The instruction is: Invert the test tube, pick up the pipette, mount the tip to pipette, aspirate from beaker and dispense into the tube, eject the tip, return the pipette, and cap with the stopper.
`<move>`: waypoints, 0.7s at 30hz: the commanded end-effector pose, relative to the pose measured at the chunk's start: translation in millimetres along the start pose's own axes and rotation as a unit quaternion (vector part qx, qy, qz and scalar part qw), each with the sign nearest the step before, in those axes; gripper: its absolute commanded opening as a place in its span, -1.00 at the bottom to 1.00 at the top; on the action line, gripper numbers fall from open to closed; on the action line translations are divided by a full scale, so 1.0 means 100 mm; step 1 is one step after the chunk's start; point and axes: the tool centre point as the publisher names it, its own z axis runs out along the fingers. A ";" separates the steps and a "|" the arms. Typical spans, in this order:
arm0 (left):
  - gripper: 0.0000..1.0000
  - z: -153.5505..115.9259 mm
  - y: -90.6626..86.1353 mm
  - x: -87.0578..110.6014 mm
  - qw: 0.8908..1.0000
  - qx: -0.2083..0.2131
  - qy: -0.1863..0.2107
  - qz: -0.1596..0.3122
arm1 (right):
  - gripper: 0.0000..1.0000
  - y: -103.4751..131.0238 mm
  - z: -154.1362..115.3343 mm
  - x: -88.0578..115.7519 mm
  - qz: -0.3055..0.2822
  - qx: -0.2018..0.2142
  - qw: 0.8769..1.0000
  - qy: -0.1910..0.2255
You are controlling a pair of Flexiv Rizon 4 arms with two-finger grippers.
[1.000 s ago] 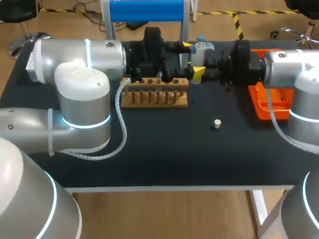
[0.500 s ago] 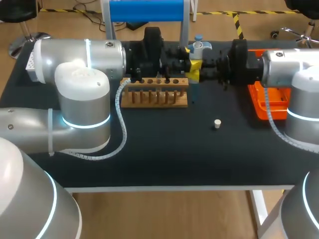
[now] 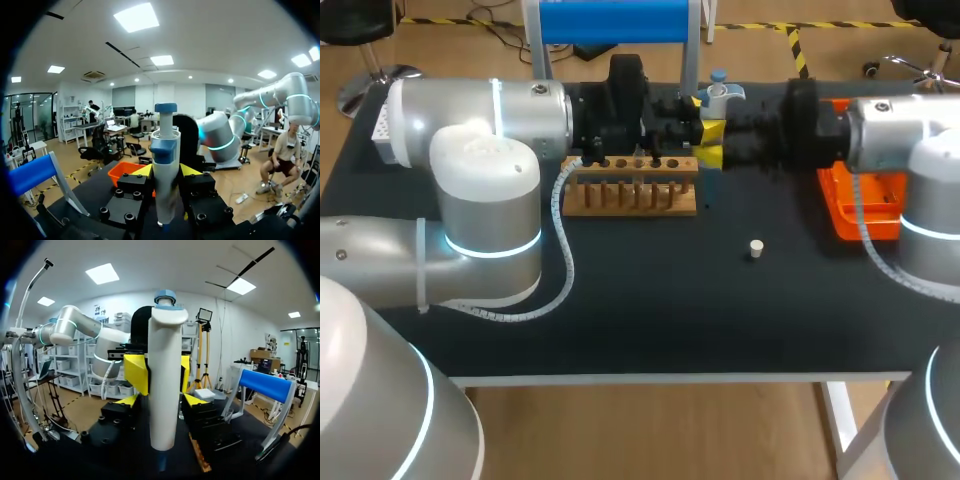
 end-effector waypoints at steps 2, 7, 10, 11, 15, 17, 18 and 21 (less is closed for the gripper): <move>-1.00 0.01 -0.01 0.00 1.000 -0.001 0.001 0.000 | 1.00 0.02 -0.42 0.01 -0.002 0.004 1.000 0.012; -1.00 0.01 -0.01 0.00 1.000 -0.001 0.001 0.000 | 1.00 0.04 -0.79 -0.10 -0.002 0.008 1.000 0.000; -1.00 0.01 -0.01 0.00 1.000 -0.001 0.001 0.000 | 1.00 0.04 -0.98 -0.22 -0.006 0.017 1.000 -0.016; -1.00 0.01 -0.01 0.00 1.000 -0.001 0.001 0.000 | 1.00 0.03 -1.04 -0.27 -0.006 0.019 1.000 -0.022; -1.00 0.01 -0.01 0.00 1.000 -0.001 0.001 0.000 | 1.00 0.01 -1.17 -0.55 -0.010 0.036 0.998 -0.050; -1.00 0.01 -0.01 0.00 1.000 -0.001 0.001 0.000 | 1.00 0.03 -1.17 -0.73 -0.016 0.043 0.997 -0.063; -1.00 0.01 -0.01 0.00 1.000 -0.001 0.001 0.000 | 1.00 0.05 -1.15 -0.83 -0.018 0.046 0.997 -0.067; -1.00 0.01 -0.01 0.00 1.000 -0.001 0.001 0.000 | 1.00 0.13 -1.04 -1.14 -0.024 0.054 0.995 -0.078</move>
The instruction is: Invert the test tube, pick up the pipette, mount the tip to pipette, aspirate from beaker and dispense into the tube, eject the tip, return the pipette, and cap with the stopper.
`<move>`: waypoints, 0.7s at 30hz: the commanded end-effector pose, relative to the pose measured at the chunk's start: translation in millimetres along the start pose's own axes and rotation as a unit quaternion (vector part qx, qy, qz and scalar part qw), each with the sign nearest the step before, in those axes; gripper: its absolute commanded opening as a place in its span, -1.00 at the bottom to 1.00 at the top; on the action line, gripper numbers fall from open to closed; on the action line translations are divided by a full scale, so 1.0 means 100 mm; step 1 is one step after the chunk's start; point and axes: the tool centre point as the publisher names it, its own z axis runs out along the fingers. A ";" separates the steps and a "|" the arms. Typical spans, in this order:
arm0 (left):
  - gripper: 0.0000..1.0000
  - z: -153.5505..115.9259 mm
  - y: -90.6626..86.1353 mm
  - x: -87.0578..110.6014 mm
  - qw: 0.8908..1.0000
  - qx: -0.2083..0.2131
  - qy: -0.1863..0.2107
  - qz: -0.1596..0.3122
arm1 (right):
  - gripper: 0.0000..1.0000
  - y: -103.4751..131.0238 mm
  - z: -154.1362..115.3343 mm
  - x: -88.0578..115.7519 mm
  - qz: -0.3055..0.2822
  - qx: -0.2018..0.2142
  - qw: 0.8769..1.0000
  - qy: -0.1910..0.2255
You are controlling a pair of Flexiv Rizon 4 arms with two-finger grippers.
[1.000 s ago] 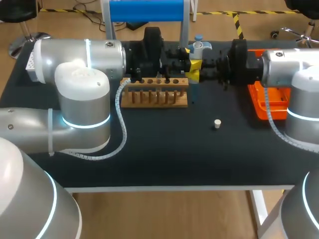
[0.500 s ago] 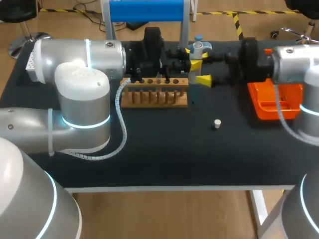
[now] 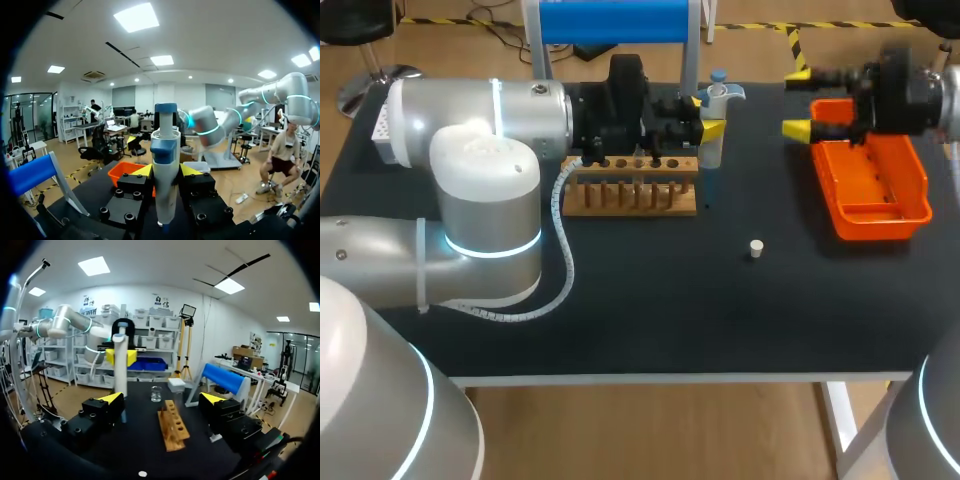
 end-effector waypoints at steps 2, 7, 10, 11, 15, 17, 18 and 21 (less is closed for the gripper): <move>-1.00 0.01 -0.01 0.00 1.000 -0.001 0.001 0.000 | 1.00 0.14 0.36 -0.53 -0.001 0.016 1.000 -0.001; -1.00 0.01 -0.01 0.00 1.000 -0.001 0.001 0.000 | 1.00 0.22 0.72 -0.89 0.009 0.041 0.999 -0.012; -1.00 0.01 -0.01 0.00 1.000 -0.001 0.001 0.000 | 1.00 0.25 0.91 -1.07 0.014 0.048 0.999 -0.015; -1.00 0.01 -0.01 0.00 1.000 -0.001 0.001 0.000 | 1.00 0.25 0.96 -1.11 0.014 0.052 0.998 -0.015; -1.00 0.01 -0.01 0.00 1.000 -0.001 0.001 0.000 | 1.00 0.22 1.17 -1.32 0.019 0.066 0.997 -0.018; -1.00 0.01 -0.01 0.00 1.000 -0.001 0.001 0.000 | 1.00 0.18 1.25 -1.41 0.020 0.073 0.997 -0.023; -1.00 0.01 -0.01 0.00 1.000 -0.001 0.001 0.000 | 1.00 0.15 1.29 -1.45 0.023 0.077 0.996 -0.024; -1.00 0.01 -0.01 0.00 1.000 -0.001 0.001 0.000 | 1.00 0.05 1.38 -1.56 0.028 0.087 0.995 -0.029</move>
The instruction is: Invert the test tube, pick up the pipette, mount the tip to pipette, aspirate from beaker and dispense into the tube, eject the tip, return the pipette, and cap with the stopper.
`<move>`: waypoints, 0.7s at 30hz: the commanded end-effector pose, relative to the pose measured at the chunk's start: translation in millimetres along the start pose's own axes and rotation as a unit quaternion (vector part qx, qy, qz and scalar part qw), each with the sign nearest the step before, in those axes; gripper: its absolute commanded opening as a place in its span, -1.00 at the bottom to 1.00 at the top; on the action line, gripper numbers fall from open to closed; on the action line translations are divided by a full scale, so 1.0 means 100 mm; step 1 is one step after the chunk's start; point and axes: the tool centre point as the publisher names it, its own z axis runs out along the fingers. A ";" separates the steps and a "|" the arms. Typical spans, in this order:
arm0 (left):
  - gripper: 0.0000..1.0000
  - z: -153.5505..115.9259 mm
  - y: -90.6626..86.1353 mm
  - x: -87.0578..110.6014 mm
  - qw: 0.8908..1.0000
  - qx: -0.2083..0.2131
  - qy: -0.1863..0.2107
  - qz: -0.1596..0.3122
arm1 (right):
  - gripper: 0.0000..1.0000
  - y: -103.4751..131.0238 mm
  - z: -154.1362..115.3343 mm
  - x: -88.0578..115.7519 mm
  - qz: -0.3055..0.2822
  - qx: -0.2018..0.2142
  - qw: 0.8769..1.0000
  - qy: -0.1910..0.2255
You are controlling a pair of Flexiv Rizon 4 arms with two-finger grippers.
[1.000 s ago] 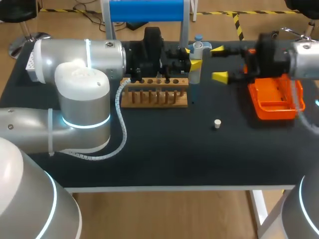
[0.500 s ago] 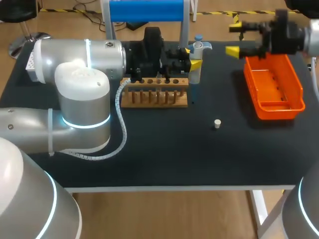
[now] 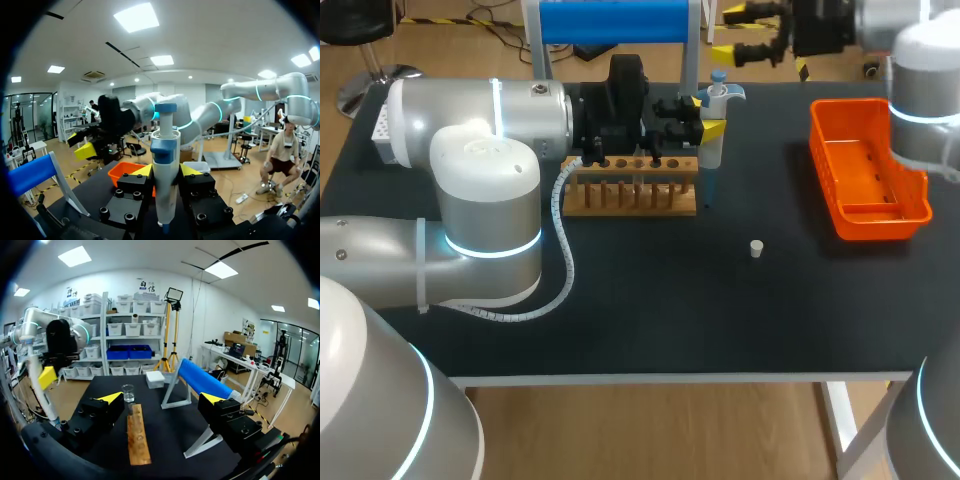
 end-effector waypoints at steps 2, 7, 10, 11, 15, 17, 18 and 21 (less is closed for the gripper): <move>-1.00 0.01 -0.01 0.00 1.000 -0.001 0.001 0.000 | 1.00 -0.08 0.40 -0.38 0.006 0.014 1.000 0.004; -1.00 0.01 -0.01 0.00 1.000 -0.001 0.001 0.000 | 1.00 -0.11 0.49 -0.47 0.017 0.011 1.000 0.006; -1.00 0.01 -0.01 0.00 1.000 -0.001 0.001 0.000 | 1.00 -0.09 0.48 -0.48 0.019 0.001 1.000 0.006; -1.00 0.01 -0.01 0.00 1.000 -0.001 0.001 0.000 | 1.00 -0.09 0.48 -0.48 0.019 0.001 1.000 0.006; -1.00 0.01 -0.01 0.00 1.000 -0.001 0.001 0.000 | 1.00 -0.09 0.48 -0.48 0.019 0.001 1.000 0.006; -1.00 0.01 -0.01 0.00 1.000 -0.001 0.001 0.000 | 1.00 -0.09 0.48 -0.48 0.019 0.001 1.000 0.006; -1.00 0.01 -0.01 0.00 1.000 -0.001 0.001 0.000 | 1.00 -0.09 0.48 -0.48 0.019 0.001 1.000 0.006; -1.00 0.01 -0.01 0.00 1.000 -0.001 0.001 0.000 | 1.00 -0.09 0.48 -0.48 0.019 0.001 1.000 0.006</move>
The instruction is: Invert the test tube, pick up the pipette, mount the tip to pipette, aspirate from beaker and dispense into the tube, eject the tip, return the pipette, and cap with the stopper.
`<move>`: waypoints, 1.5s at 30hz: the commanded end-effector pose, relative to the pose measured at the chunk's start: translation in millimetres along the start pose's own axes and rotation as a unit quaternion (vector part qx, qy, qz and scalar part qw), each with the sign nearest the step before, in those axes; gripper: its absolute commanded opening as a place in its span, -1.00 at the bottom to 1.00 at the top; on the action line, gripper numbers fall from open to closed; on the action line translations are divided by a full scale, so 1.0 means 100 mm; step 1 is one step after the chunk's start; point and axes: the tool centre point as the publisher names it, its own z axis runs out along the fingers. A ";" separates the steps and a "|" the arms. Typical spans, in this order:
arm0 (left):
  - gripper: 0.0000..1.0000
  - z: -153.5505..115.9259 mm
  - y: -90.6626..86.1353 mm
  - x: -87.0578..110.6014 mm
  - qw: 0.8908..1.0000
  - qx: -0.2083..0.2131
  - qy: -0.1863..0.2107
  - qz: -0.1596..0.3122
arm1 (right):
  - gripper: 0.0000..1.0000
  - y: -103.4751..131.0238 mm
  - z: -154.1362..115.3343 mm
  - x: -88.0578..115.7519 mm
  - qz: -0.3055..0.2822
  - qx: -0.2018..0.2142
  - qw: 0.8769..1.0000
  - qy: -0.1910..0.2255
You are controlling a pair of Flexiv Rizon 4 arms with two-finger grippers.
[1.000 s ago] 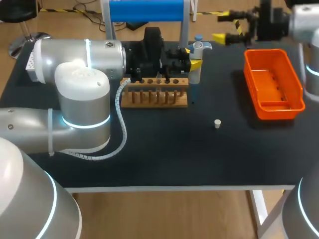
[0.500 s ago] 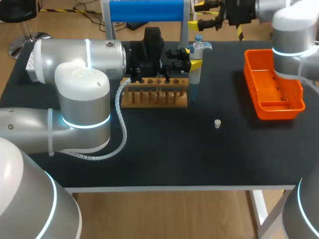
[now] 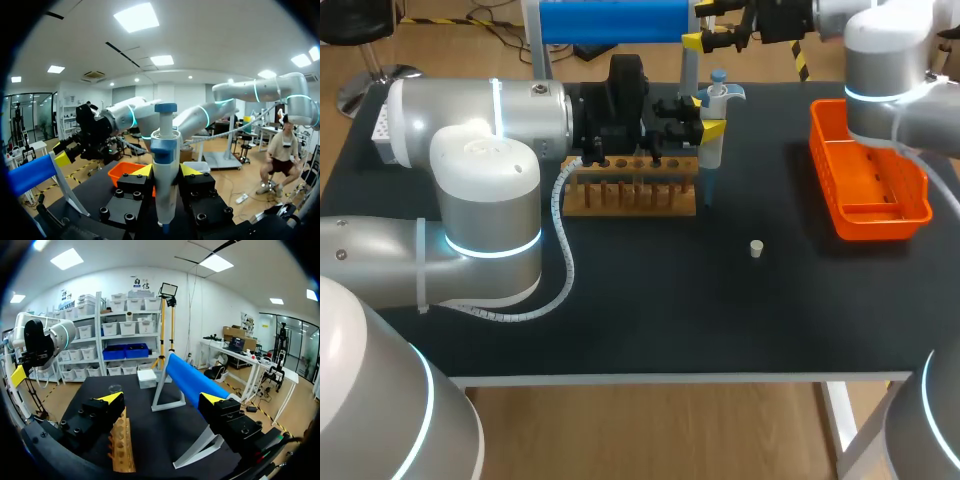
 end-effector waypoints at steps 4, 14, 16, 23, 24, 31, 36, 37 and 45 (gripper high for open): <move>-1.00 0.01 -0.01 0.00 1.000 -0.001 0.001 0.000 | 1.00 0.00 -0.01 0.00 0.000 0.001 1.000 0.001; -1.00 -0.24 0.08 0.00 1.000 -0.003 -0.025 -0.009 | 1.00 0.00 -0.01 0.00 0.000 0.001 1.000 0.001; -1.00 -0.42 0.15 -0.01 0.999 -0.003 -0.046 -0.016 | 1.00 0.00 -0.01 0.00 0.000 0.001 1.000 0.001; -1.00 -1.05 0.38 -0.21 0.991 -0.012 -0.124 -0.052 | 1.00 0.00 -0.01 0.00 0.000 0.001 1.000 0.001; -1.00 -1.15 0.41 -0.26 0.989 -0.015 -0.136 -0.056 | 1.00 0.00 -0.01 0.00 0.000 0.001 1.000 0.001; -1.00 -1.67 0.48 -0.73 0.972 -0.041 -0.215 -0.080 | 1.00 0.00 -0.01 0.00 0.000 0.001 1.000 0.001; -1.00 -1.91 0.42 -1.15 0.953 -0.067 -0.280 -0.091 | 1.00 0.00 -0.01 0.00 0.000 0.001 1.000 0.001; -1.00 -1.94 0.40 -1.23 0.948 -0.074 -0.292 -0.097 | 1.00 0.00 -0.01 0.00 0.000 0.001 1.000 0.001; -1.00 -2.02 0.32 -1.87 0.928 -0.104 -0.334 -0.128 | 1.00 0.00 -0.01 0.00 0.000 0.001 1.000 0.001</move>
